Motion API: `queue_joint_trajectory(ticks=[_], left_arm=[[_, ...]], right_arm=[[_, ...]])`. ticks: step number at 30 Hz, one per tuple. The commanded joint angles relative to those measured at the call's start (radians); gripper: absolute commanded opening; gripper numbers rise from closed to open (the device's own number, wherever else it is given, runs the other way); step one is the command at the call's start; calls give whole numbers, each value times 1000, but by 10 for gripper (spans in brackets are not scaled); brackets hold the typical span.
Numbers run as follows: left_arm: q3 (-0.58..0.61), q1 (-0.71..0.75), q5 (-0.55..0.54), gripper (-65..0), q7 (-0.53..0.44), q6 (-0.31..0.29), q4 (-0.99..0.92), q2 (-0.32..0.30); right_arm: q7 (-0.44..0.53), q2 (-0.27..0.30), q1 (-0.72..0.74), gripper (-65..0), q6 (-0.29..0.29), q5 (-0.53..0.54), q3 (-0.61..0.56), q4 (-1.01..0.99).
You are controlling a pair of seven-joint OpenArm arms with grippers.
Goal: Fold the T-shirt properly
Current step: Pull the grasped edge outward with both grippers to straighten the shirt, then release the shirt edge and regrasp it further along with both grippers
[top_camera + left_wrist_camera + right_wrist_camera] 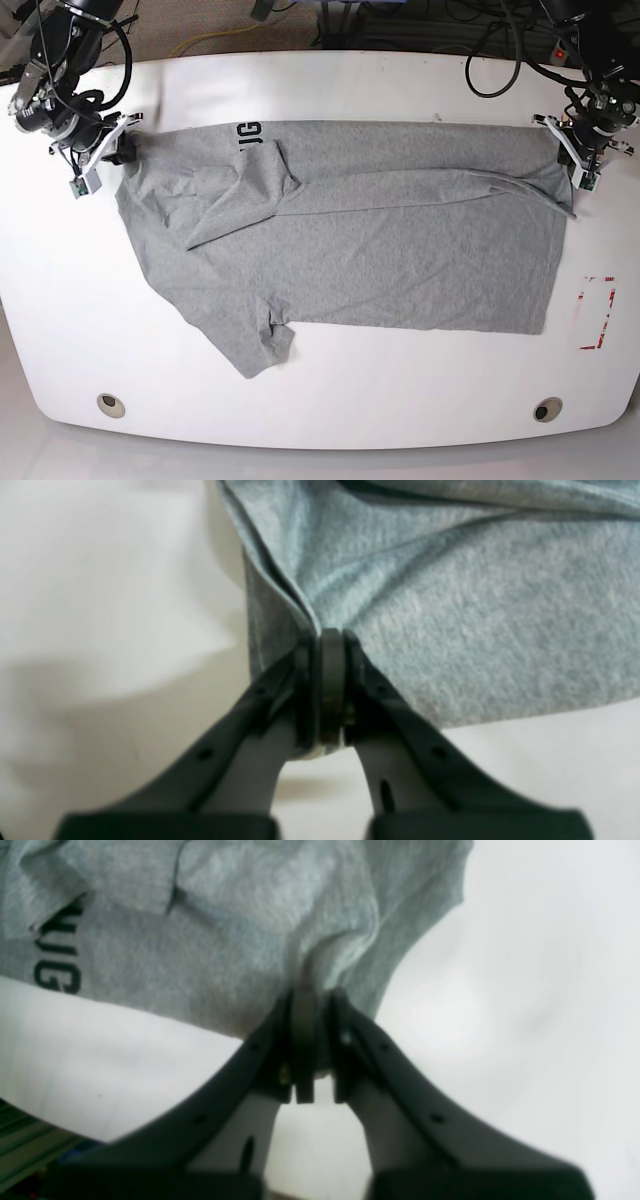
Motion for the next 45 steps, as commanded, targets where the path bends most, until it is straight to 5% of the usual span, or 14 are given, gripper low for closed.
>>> queue_joint_trajectory(ticks=[1,15,18,22,26,28,38,45], left_arm=[[-56,-7,-8,-646,-11,3,23,-20],[-124,-10,-3,-640,-11,3,14,-22],[-124,3,-2,-629,-6,3,14,-34],[-119,42,-8,-478,38,3,16,-69],[-127,74,-8,-268,43,3,16,-72],[-127,86,-8,-221,43,3,27,-72],[-153,114,-9,-229,44,3,220,-63],[-64,10,1,-229,43,3,229,-45]], right_arm=[[13,10,-16,-650,-1,2,34,40],[13,8,-117,-650,-1,-4,43,40],[13,8,-151,-545,-1,-4,39,46],[13,8,-158,-384,-1,-5,43,37],[15,10,-181,-333,-1,-5,43,35],[15,10,-186,-325,-1,1,43,53],[15,0,-203,-325,-1,2,36,218],[15,4,-79,-325,-1,-4,-13,156]])
